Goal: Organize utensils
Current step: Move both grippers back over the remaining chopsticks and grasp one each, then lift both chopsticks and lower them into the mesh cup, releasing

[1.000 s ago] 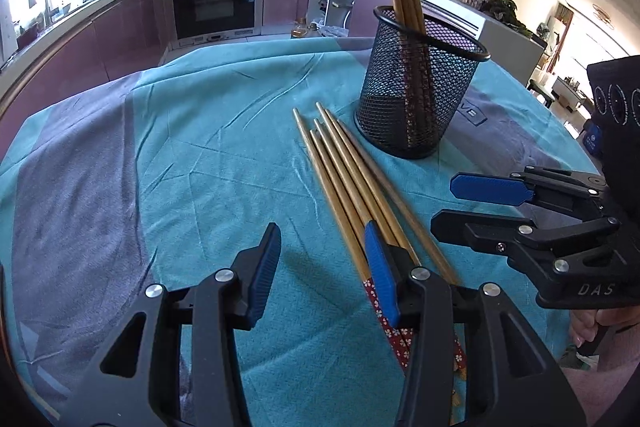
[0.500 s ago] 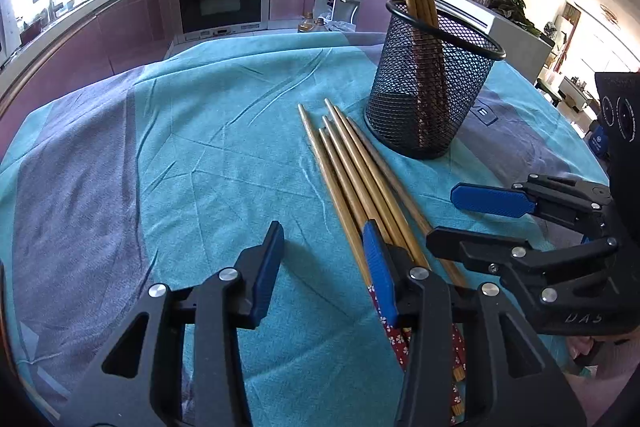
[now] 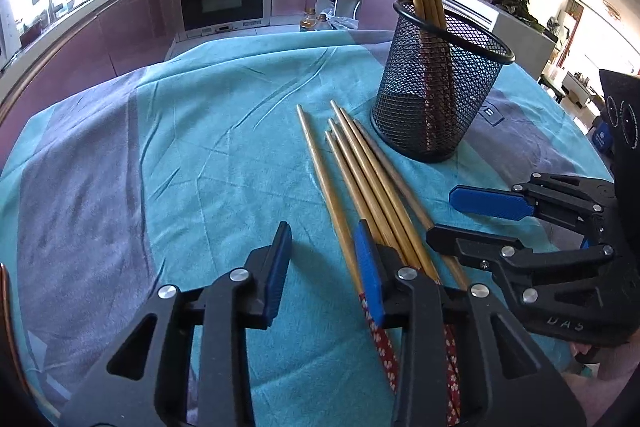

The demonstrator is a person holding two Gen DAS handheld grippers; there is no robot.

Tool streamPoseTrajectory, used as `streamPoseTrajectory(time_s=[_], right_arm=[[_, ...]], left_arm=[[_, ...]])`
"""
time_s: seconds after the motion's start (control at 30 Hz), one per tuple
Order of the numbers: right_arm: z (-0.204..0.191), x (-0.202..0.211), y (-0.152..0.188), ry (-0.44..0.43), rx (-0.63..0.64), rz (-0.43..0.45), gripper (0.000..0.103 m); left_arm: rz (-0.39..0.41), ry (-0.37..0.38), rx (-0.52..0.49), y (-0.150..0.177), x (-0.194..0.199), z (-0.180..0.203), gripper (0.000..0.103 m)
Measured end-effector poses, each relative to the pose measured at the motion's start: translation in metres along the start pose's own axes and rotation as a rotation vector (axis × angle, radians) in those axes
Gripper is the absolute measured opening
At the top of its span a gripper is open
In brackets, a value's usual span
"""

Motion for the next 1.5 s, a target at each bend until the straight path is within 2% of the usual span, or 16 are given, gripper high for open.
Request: streamPoseTrajectory(time_s=[0.2,0.27,0.33,0.43,0.57,0.87,1.2,1.5], right_arm=[[-0.002,-0.01,-0.008,0.049,0.036,-0.019,0.028],[-0.001,-0.012,-0.01,0.055,0.032,-0.02,0.026],[0.001,-0.012,-0.01,0.051,0.019,-0.016,0.022],[0.005,-0.011,-0.009,0.029,-0.014,-0.008,0.01],[0.009,-0.008,-0.007,0.01,-0.046,0.003,0.008],[0.015,0.009,-0.001,-0.041,-0.08,0.03,0.006],[0.015,0.054,-0.014,-0.165,-0.105,0.159,0.006],[0.025,0.097,-0.039,-0.157,-0.106,0.288,0.006]], left_arm=[[-0.007,-0.015,-0.007,-0.011,-0.013,0.003,0.027],[-0.009,-0.017,-0.008,-0.015,-0.016,0.003,0.021],[-0.011,-0.019,-0.004,-0.017,-0.018,0.003,0.016],[-0.011,-0.015,0.007,-0.019,-0.02,0.003,0.011],[-0.005,0.002,0.032,-0.017,-0.018,0.002,0.008],[0.01,0.037,0.051,-0.013,-0.003,0.0,0.008],[0.077,0.126,0.049,-0.022,0.044,0.005,0.008],[0.146,0.24,0.04,-0.042,0.096,0.017,0.007]])
Point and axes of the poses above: each gripper's, at about its wrist camera, not at the fingertips, and x roughly against the way its jaws point, z to its right, y to its underside, the point moved 8 cm from there along -x, roughly the way its jaws point, and after that the axes turned 11 degrees about x, right-handed, at the moved point
